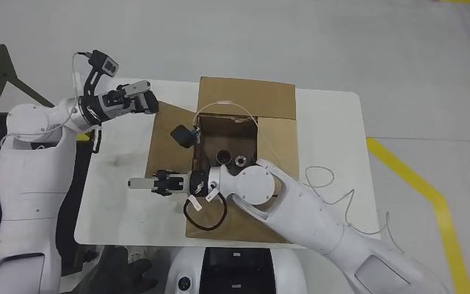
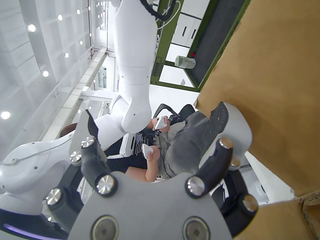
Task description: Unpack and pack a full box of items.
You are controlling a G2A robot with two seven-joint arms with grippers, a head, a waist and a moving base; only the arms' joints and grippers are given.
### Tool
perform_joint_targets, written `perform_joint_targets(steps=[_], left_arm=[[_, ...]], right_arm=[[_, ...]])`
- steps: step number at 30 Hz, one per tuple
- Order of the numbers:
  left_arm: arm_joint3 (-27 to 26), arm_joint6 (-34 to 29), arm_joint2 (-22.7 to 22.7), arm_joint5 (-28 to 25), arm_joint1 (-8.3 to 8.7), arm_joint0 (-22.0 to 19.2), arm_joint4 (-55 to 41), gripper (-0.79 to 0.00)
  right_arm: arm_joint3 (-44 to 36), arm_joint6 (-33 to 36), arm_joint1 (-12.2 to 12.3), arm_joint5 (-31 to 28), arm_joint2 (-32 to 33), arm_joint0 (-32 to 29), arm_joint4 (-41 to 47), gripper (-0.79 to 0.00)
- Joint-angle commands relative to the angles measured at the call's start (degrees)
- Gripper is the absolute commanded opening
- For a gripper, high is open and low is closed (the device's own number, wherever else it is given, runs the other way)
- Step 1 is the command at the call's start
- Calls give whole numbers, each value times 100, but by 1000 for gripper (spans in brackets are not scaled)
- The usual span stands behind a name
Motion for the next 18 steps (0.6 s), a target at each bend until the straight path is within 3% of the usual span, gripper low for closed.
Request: perform_joint_targets(steps=[1,8,18], left_arm=[[99,87,37,-29,-1,-1,97,0],[332,139,63,-135,15,34,269,0],[249,214,212,-149,36,203,703,0]], right_arm=[[-3,19,-1,10,34,-29,-30,0],[-461,108,181,97,555,-481,-200,0],[-1790,269,658,269,1968,-1875,-557,0]])
